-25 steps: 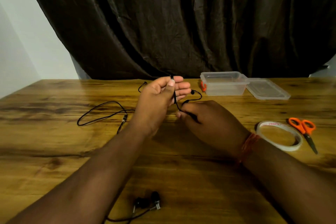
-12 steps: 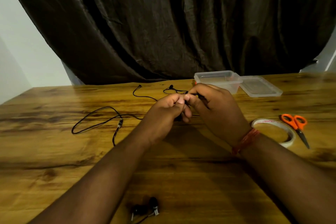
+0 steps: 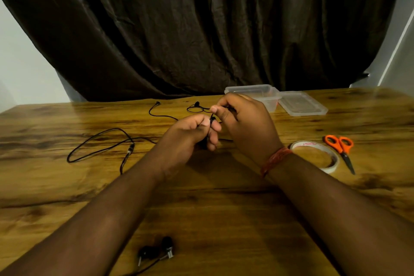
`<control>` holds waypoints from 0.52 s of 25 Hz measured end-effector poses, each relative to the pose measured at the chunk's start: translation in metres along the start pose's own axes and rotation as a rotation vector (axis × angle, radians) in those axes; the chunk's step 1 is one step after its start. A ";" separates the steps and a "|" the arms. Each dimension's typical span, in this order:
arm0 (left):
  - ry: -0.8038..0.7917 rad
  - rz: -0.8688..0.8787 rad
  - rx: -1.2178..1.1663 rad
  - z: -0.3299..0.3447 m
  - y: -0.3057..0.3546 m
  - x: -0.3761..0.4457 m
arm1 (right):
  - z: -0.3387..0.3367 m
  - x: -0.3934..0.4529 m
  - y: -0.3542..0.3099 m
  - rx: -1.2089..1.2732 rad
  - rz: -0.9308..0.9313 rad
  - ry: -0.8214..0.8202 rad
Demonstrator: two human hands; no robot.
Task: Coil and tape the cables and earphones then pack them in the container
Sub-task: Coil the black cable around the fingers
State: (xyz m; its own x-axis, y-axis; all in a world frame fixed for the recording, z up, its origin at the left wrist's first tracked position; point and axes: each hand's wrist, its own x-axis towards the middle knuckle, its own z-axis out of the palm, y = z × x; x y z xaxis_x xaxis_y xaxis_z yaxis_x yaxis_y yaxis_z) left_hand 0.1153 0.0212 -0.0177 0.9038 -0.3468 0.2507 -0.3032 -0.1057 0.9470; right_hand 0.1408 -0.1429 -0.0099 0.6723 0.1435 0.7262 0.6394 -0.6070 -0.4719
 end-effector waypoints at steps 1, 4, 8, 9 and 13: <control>0.006 0.001 -0.041 0.000 0.001 0.000 | 0.001 0.001 0.001 0.006 0.015 -0.006; 0.026 0.017 -0.156 0.001 0.005 0.000 | 0.003 0.002 0.004 -0.002 0.028 -0.035; 0.063 0.060 -0.238 0.002 0.007 0.002 | 0.005 -0.002 0.006 0.004 0.052 -0.099; 0.078 0.070 -0.261 0.002 0.007 0.002 | 0.006 -0.004 0.005 -0.001 0.039 -0.117; 0.152 0.101 -0.388 -0.004 0.008 0.004 | 0.015 -0.010 0.000 -0.081 -0.028 -0.230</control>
State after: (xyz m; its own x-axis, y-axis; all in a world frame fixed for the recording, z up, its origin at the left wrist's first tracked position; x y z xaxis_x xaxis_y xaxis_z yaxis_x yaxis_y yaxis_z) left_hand 0.1177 0.0228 -0.0085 0.9182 -0.1935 0.3457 -0.2830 0.2902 0.9142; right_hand 0.1395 -0.1325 -0.0248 0.7282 0.3295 0.6010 0.6329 -0.6597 -0.4052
